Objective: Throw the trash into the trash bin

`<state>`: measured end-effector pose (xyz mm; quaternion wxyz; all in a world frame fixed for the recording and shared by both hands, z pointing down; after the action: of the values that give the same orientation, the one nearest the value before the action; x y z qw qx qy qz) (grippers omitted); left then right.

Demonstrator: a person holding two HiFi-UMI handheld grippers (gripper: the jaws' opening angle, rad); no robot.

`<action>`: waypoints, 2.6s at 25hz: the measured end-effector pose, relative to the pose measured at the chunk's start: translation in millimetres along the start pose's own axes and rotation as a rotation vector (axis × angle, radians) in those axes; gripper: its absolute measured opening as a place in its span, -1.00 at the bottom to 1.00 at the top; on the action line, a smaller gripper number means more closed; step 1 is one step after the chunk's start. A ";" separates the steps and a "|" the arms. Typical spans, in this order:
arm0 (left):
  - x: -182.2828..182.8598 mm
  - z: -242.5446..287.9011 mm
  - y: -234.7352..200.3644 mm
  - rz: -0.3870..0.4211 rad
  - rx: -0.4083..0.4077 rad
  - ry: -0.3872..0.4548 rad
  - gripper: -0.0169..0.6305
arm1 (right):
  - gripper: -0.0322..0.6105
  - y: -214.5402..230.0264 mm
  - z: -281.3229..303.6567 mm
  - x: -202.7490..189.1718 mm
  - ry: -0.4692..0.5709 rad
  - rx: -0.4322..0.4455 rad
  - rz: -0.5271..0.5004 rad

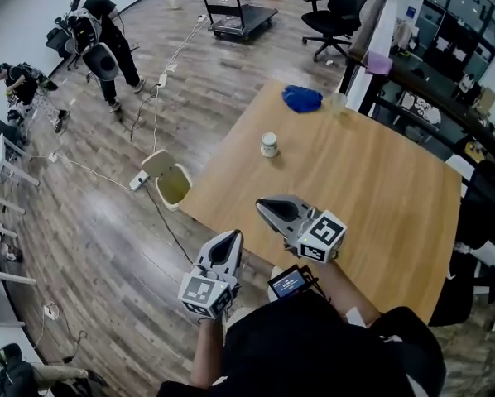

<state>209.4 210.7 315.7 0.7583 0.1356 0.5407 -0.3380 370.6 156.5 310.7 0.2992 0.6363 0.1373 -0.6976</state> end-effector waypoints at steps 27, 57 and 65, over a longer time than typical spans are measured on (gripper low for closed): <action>-2.5 130.4 -100.8 -0.067 -0.288 -0.210 -0.96 | -0.24 195.3 84.6 -74.4 -0.249 -0.344 0.089; -55.8 116.7 -157.8 -0.322 -0.165 -0.240 -0.96 | -0.07 328.8 180.3 -144.0 -0.525 -0.564 0.025; -91.3 57.1 -202.5 -0.387 -0.094 -0.198 -0.96 | -0.07 281.0 268.7 -150.5 -0.541 -0.487 -0.030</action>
<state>100.4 62.7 452.9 0.7342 -0.0400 0.4945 -0.4634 322.2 -180.9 550.8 0.4572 0.3364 0.2248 -0.7920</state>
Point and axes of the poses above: the fingertips, and each gripper's own axes: z forward along the fingers, y to its right, x out of its top, the point moved 7 cm from there along -z, backward along the fingers, and after that the axes turned 14 degrees about -y, right-handed, at the moved point
